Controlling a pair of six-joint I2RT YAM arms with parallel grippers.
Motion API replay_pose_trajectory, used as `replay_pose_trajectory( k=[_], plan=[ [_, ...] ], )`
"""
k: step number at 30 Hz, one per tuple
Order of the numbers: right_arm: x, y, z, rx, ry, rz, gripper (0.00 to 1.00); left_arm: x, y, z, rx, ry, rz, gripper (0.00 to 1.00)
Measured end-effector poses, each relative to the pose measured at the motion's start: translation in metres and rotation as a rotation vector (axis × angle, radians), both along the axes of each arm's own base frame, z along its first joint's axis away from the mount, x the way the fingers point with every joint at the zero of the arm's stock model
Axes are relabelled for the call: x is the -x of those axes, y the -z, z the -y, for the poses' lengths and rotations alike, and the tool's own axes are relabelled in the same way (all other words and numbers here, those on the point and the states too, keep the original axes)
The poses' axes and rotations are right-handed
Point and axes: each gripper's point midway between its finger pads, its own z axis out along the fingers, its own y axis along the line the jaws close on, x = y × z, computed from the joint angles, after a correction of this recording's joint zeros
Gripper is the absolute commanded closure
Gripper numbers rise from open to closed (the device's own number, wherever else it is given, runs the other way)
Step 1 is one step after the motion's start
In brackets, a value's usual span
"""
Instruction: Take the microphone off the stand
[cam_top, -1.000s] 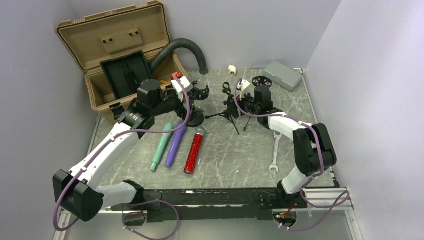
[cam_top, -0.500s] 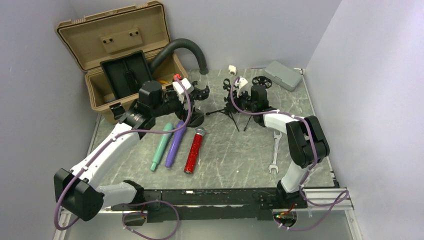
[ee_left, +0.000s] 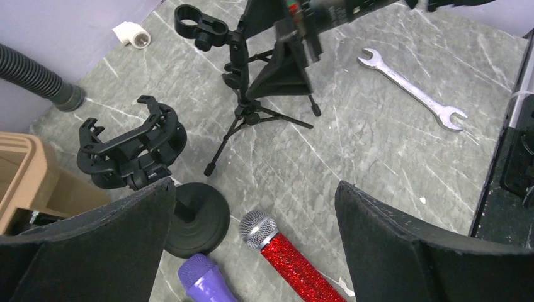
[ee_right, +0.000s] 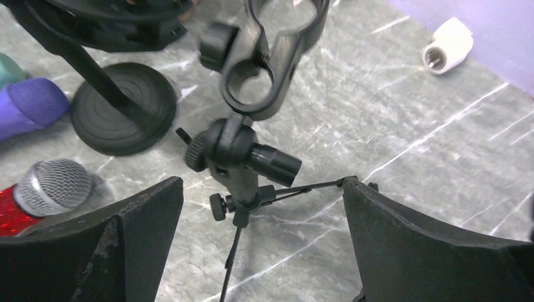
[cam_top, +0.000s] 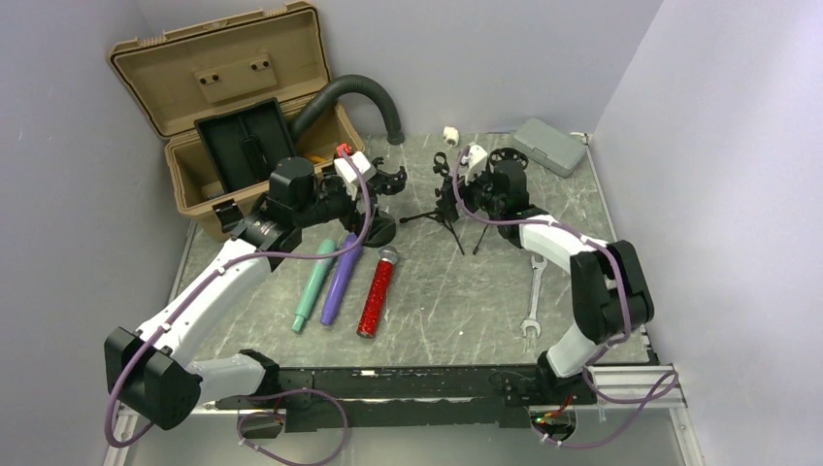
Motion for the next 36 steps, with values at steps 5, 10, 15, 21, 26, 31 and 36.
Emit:
replay_pose_trajectory(
  k=[5,10,15,21,26,31,36],
  plan=[
    [0.011,-0.037,0.006,-0.005,0.010,0.053,0.00,-0.006,-0.004,-0.010,0.005,-0.059,0.006,0.01],
    [0.026,-0.062,0.011,-0.005,0.008,0.073,0.00,-0.011,-0.019,-0.031,0.031,-0.140,0.033,0.01],
    [0.043,-0.079,0.017,0.007,0.001,0.082,0.00,-0.021,-0.028,-0.054,0.078,-0.234,0.016,0.01],
    [0.062,-0.095,0.032,0.043,0.035,0.091,0.00,-0.037,-0.028,-0.105,0.167,-0.419,-0.051,0.01],
    [0.083,-0.114,0.051,0.059,0.092,0.154,0.00,-0.041,-0.026,-0.147,0.202,-0.552,-0.075,0.01],
    [0.111,-0.120,0.070,0.082,0.133,0.219,0.00,-0.031,-0.019,-0.174,0.198,-0.635,-0.090,0.01],
    [0.127,-0.115,0.089,0.095,0.207,0.206,0.00,-0.017,-0.007,-0.193,0.178,-0.705,-0.100,0.01]
  ],
)
